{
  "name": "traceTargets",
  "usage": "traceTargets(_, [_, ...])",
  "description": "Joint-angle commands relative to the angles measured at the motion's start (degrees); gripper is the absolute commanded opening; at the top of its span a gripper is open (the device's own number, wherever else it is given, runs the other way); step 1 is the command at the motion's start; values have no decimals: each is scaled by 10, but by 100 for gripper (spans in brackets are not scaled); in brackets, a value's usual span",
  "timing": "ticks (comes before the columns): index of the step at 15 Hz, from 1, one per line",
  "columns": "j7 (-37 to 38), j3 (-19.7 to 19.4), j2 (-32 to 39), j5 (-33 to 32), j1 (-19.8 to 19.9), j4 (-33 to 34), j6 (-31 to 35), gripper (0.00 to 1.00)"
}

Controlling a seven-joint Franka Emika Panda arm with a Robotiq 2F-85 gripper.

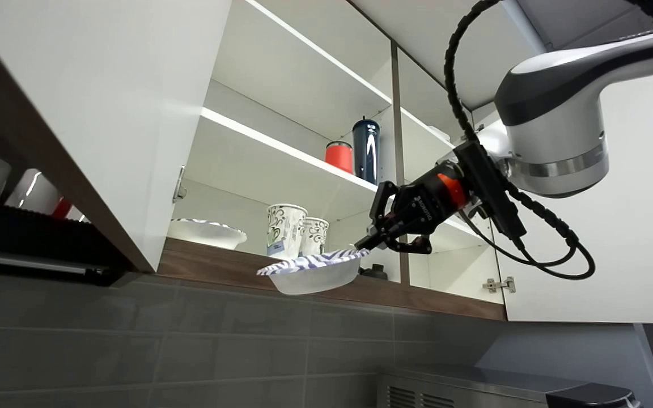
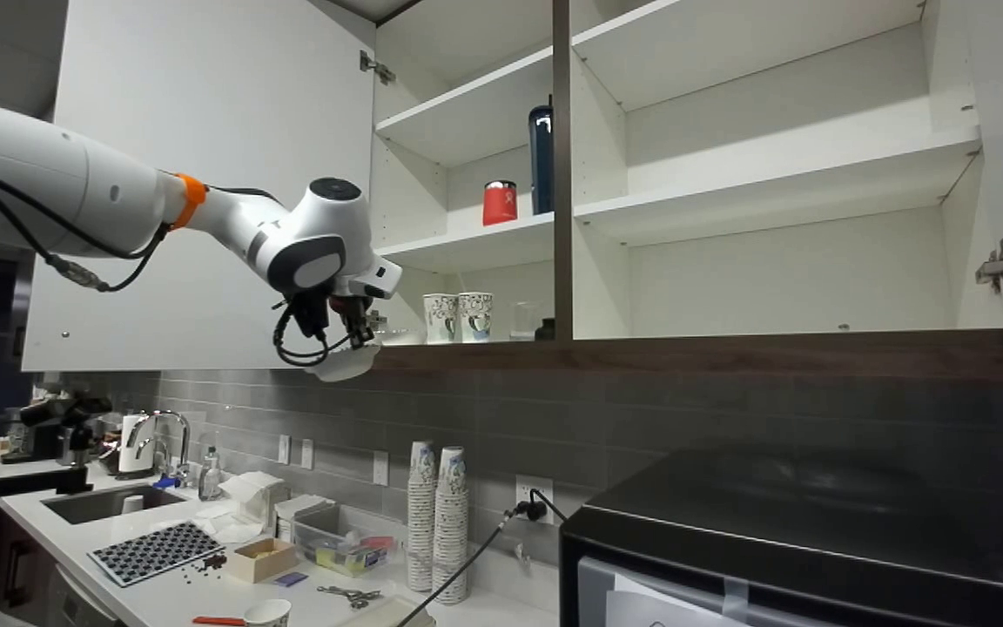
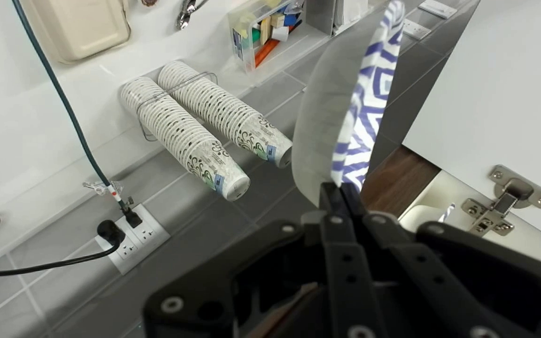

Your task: Individually move the paper bowls to the counter

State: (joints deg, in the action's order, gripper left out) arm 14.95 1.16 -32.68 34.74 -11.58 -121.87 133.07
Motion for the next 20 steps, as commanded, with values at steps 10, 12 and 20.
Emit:
traceTargets(10, [-148, -56, 24, 35, 13, -93, -19, 1])
traceTargets(12, [-221, -76, 37, 64, 9, -119, -14, 1])
traceTargets(20, [-395, -111, 121, 85, 34, -182, -54, 1])
